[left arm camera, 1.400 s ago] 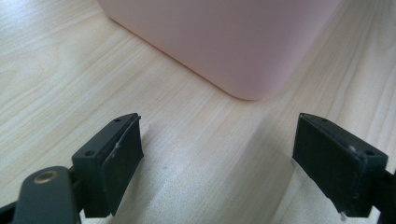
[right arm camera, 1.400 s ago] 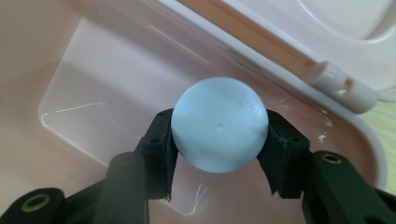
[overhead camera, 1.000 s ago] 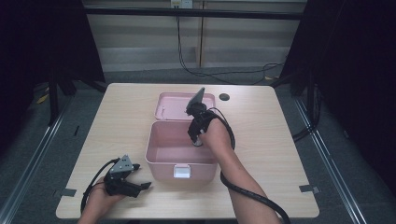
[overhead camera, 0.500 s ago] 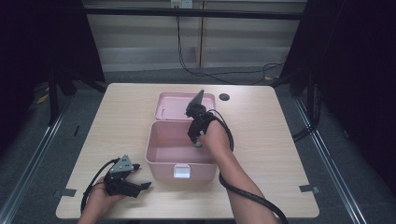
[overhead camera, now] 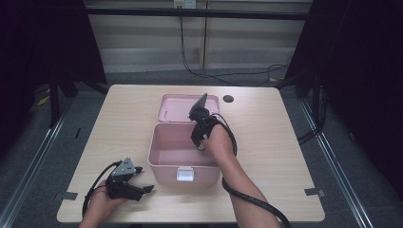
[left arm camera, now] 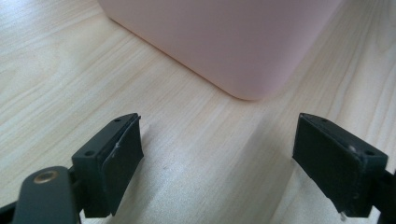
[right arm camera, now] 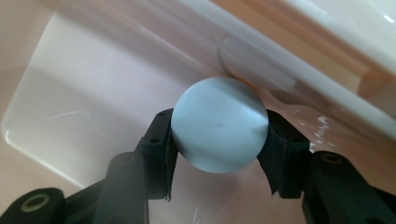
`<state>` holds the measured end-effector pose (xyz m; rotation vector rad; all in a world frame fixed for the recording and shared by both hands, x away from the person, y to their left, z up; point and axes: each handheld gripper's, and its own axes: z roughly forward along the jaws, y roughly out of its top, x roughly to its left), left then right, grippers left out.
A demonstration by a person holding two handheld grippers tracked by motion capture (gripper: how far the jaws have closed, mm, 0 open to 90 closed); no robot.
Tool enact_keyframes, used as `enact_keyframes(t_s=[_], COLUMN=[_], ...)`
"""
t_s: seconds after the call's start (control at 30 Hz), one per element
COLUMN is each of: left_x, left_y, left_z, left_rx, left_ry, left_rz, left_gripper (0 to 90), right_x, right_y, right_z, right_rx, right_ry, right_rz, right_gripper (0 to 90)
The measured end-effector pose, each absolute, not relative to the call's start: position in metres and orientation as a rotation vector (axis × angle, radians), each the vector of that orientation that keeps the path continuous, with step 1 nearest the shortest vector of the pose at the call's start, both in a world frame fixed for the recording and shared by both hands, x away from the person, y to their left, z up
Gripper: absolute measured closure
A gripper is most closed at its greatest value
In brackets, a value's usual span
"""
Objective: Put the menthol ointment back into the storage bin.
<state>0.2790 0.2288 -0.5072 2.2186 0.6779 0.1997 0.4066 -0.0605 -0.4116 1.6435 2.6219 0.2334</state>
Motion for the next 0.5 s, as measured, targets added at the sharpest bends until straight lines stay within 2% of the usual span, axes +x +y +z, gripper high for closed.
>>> enact_keyframes(t_s=[0.5], left_x=[0.279], left_y=[0.2287], left_z=[-0.5073], left_rx=[2.217], left_ry=[0.68], left_rz=[0.199], left_gripper=[15.2], right_x=[0.407], right_y=[-0.0587], right_z=[-0.4185], right_rx=[1.644], right_ry=[2.619], right_rz=[0.237], right_gripper=[50.2])
